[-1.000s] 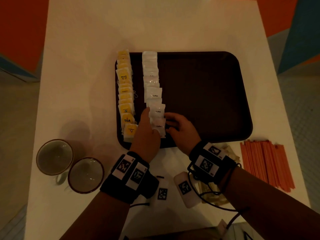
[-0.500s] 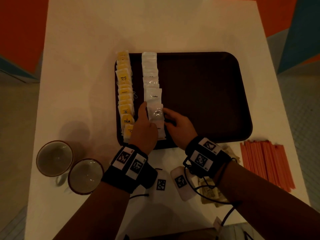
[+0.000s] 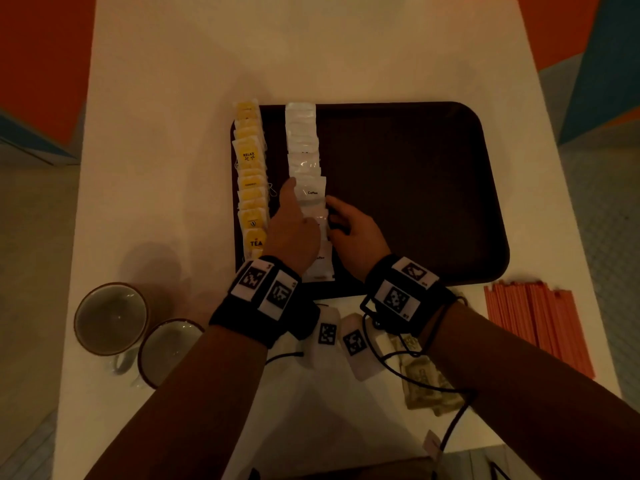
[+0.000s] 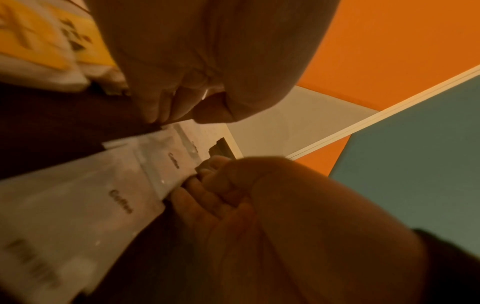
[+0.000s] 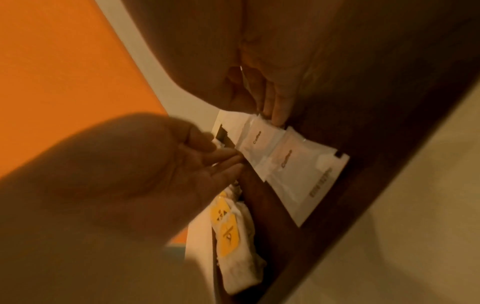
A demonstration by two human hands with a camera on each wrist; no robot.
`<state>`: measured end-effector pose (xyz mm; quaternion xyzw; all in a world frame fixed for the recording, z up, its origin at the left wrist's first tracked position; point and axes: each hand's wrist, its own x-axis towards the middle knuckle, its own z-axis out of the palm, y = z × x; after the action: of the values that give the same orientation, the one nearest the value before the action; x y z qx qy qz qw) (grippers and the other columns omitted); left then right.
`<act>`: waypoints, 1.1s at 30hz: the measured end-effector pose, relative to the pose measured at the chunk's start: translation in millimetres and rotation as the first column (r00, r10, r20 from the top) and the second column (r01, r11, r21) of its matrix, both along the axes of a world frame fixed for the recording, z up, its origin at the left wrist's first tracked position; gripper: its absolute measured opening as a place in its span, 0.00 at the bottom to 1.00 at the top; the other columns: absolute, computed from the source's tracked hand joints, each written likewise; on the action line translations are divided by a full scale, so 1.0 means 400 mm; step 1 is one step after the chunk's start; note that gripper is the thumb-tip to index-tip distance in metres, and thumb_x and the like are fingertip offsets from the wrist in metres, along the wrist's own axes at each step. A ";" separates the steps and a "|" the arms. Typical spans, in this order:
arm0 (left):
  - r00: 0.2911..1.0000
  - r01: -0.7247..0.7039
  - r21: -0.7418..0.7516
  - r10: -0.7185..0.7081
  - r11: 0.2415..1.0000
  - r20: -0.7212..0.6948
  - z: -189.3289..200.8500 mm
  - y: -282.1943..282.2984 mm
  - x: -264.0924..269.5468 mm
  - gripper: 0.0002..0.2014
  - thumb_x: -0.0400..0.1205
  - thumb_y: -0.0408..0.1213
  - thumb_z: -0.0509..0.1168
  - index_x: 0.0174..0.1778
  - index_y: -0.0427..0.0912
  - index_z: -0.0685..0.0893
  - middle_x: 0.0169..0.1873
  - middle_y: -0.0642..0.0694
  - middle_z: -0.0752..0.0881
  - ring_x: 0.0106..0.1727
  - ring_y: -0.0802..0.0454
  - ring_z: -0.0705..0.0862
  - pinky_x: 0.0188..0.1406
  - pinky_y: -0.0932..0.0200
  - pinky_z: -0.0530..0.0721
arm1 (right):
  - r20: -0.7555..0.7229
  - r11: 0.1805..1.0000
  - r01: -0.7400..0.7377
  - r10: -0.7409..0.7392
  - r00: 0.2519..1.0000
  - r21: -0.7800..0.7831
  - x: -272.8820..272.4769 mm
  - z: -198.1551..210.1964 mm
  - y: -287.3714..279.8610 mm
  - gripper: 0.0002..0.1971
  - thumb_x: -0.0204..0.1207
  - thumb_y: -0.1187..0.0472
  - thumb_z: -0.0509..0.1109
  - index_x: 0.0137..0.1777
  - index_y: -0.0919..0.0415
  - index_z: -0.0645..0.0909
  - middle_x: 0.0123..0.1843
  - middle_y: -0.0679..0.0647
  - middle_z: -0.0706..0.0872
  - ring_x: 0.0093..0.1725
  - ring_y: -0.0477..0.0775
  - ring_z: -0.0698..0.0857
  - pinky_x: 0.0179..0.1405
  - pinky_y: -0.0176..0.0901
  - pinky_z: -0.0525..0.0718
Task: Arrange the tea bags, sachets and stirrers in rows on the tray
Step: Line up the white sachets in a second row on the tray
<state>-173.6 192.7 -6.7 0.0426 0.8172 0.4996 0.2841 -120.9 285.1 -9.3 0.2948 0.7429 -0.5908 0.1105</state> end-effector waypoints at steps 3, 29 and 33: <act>0.999 0.012 -0.016 -0.012 1.000 0.032 0.006 0.004 -0.006 0.32 0.79 0.24 0.53 0.80 0.44 0.54 0.70 0.42 0.74 0.68 0.47 0.75 0.65 0.57 0.75 | 0.017 1.000 -0.004 0.003 1.000 0.023 0.001 -0.002 -0.003 0.26 0.76 0.71 0.60 0.74 0.53 0.70 0.71 0.56 0.77 0.70 0.53 0.77 0.69 0.56 0.78; 0.977 0.054 0.113 -0.076 0.992 0.200 0.012 -0.067 0.075 0.35 0.76 0.26 0.54 0.79 0.48 0.55 0.67 0.47 0.75 0.64 0.49 0.78 0.67 0.43 0.78 | 0.046 0.999 0.040 -0.040 0.998 0.002 0.070 -0.022 0.022 0.25 0.78 0.74 0.58 0.73 0.56 0.70 0.72 0.56 0.75 0.69 0.52 0.77 0.69 0.54 0.78; 0.977 0.034 0.126 -0.059 0.991 0.204 -0.001 -0.077 0.083 0.32 0.79 0.19 0.51 0.78 0.45 0.57 0.63 0.47 0.77 0.56 0.54 0.81 0.56 0.51 0.85 | 0.064 0.997 -0.009 0.004 0.998 0.082 0.089 -0.024 0.031 0.22 0.78 0.73 0.59 0.70 0.56 0.73 0.66 0.54 0.78 0.62 0.52 0.80 0.66 0.53 0.81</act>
<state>-140.3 161.7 -7.0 0.0267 0.7498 0.5435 0.3763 -85.5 297.3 -18.9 0.3153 0.7637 -0.5496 0.1238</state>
